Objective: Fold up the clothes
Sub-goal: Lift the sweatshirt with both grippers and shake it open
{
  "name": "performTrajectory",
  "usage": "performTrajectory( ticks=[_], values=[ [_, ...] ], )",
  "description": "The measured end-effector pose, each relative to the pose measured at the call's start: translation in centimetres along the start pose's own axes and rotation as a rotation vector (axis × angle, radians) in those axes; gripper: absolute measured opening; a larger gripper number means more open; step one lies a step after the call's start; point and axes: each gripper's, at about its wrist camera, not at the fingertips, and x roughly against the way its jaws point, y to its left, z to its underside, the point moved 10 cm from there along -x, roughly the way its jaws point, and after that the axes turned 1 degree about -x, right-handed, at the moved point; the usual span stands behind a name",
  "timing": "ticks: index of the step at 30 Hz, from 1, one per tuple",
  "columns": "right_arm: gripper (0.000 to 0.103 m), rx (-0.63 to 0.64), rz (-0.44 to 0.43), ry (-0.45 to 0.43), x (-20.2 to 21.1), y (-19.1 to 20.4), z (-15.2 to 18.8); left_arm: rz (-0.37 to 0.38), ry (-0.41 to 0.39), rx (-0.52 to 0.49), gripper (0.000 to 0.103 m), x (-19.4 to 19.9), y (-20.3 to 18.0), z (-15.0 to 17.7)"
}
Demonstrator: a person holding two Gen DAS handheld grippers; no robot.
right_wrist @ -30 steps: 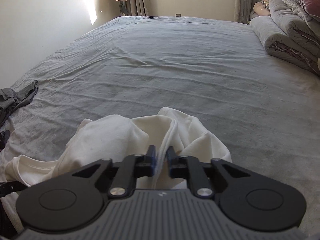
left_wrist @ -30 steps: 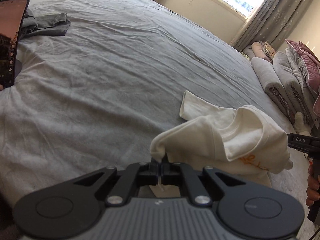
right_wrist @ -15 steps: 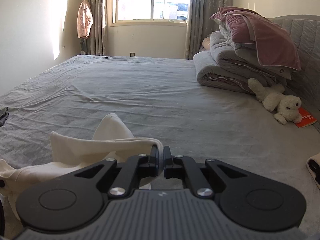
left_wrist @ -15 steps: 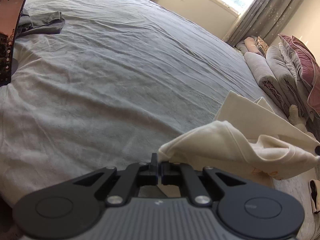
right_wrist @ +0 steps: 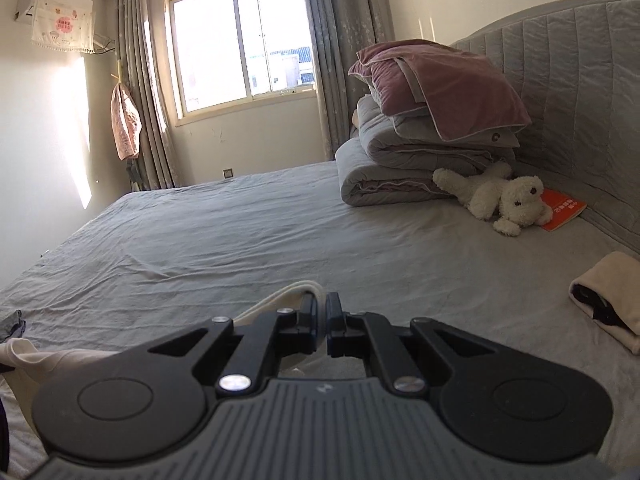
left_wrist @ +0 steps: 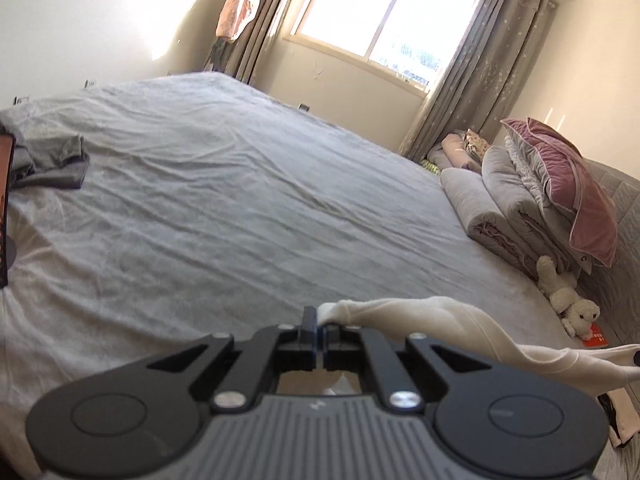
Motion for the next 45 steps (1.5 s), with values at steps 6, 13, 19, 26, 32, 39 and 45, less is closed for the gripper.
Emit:
performTrajectory(
  ticks=[6,13,19,26,32,39,45],
  values=[
    [0.004,0.034,-0.006,-0.165,3.6,0.8,-5.6,0.032,-0.164,-0.065,0.002,3.5,-4.1,-6.9],
    [0.004,0.061,-0.009,-0.316,7.9,0.8,-10.6,0.075,-0.339,-0.138,0.002,9.0,-8.7,-12.5],
    [0.004,0.063,-0.026,-0.405,11.3,0.2,-13.5,0.116,-0.438,-0.157,0.002,13.7,-10.8,-15.1],
    [0.004,0.092,-0.032,-0.473,14.2,0.5,-15.1,0.121,-0.511,-0.192,0.002,17.7,-12.1,-16.5],
    [0.004,0.099,-0.042,-0.483,14.4,0.8,-15.4,0.111,-0.54,-0.223,0.002,19.8,-12.5,-17.4],
    [0.004,0.099,-0.046,-0.44,12.2,1.2,-14.6,0.073,-0.506,-0.252,0.002,18.8,-12.0,-17.5],
    [0.004,0.089,-0.043,-0.337,7.3,1.6,-12.6,0.007,-0.397,-0.261,0.002,11.6,-10.6,-16.7]
  ],
)
